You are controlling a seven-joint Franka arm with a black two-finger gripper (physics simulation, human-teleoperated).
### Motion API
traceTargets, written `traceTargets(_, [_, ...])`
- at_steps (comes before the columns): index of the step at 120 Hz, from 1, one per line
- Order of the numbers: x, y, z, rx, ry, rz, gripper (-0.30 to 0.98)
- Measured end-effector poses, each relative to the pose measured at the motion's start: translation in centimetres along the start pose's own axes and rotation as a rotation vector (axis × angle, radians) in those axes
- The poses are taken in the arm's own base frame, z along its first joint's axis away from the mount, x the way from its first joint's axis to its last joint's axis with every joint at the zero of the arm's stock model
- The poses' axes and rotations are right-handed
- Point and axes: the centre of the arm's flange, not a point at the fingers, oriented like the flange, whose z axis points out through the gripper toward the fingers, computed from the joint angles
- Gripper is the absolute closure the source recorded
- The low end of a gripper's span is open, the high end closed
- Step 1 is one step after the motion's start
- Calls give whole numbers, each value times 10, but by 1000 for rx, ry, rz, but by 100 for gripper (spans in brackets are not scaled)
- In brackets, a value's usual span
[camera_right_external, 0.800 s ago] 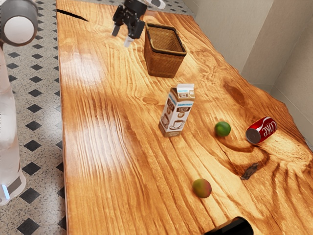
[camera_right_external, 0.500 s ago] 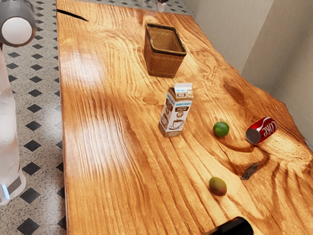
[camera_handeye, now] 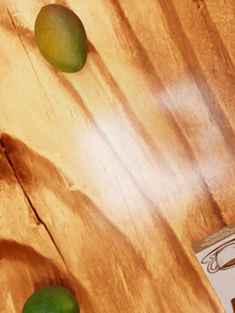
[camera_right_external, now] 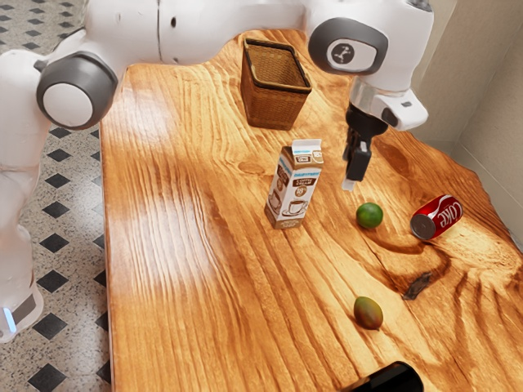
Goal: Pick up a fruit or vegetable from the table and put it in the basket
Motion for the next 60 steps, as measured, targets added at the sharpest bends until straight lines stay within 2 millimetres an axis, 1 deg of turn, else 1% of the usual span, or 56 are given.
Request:
traceTargets(15, [17,45,20,-12,-7,85,2])
traceTargets(30, [31,78,47,-42,-32,148,2])
traceTargets(40, [33,97,59,-73,-47,183,2])
traceTargets(54, [34,127,65,-96,-45,237,2])
traceTargets(60, [35,135,72,-110,-40,250,2])
